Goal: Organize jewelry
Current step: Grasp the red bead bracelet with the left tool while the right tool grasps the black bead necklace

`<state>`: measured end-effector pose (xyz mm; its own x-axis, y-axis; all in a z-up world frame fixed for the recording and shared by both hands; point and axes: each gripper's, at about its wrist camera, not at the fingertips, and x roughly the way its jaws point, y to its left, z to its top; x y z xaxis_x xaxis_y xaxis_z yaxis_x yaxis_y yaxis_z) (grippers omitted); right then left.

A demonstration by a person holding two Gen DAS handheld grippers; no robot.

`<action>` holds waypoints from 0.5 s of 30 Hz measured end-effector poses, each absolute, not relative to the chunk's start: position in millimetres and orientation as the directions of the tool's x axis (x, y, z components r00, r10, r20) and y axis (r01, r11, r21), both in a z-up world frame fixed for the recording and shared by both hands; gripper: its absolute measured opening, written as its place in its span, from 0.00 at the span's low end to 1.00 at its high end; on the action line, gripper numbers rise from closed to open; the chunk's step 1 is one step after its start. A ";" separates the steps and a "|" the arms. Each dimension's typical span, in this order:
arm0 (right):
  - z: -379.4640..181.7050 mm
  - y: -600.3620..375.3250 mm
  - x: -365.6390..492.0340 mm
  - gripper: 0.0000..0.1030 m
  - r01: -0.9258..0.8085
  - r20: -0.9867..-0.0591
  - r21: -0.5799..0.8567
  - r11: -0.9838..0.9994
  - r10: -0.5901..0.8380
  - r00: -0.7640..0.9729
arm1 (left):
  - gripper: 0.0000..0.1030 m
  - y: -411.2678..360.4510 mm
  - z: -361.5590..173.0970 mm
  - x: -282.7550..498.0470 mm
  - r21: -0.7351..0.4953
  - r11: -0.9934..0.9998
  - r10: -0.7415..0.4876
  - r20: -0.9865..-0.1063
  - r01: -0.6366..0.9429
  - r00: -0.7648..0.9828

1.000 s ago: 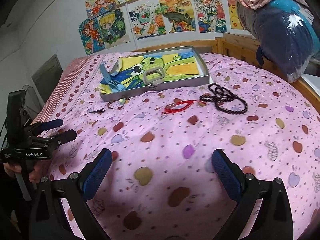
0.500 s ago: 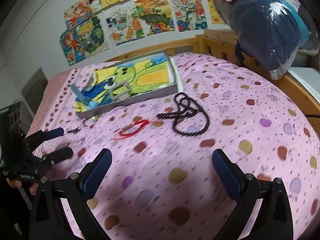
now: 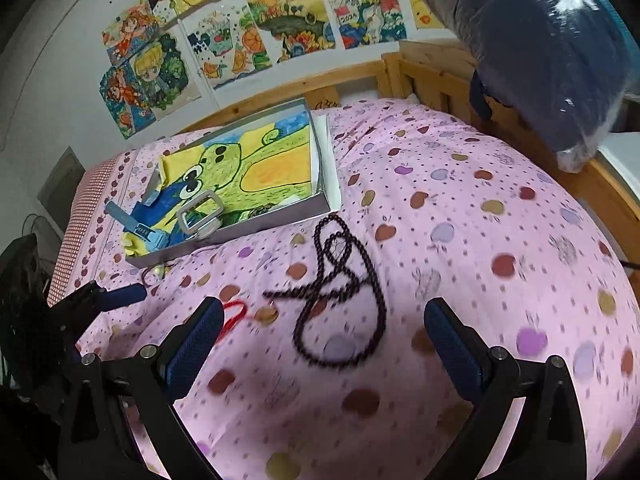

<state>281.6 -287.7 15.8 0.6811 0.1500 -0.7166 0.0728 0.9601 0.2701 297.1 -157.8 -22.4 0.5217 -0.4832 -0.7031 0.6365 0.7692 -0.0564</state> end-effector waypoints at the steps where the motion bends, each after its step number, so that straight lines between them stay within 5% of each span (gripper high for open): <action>1: 14.2 -288.9 288.9 0.96 0.075 -0.724 0.268 0.960 0.149 0.674 | 1.00 -159.4 -23.4 298.4 -0.057 0.767 -0.484 -0.707 0.640 0.516; 8: -0.6 -293.4 321.2 0.96 0.077 -0.761 0.267 0.961 0.161 0.629 | 0.99 -169.9 -35.4 315.0 -0.096 0.761 -0.492 -0.730 0.641 0.474; 15: -16.8 -288.5 328.6 0.89 0.060 -0.792 0.244 0.968 0.163 0.588 | 0.66 -171.1 -49.4 326.6 -0.135 0.775 -0.479 -0.763 0.617 0.435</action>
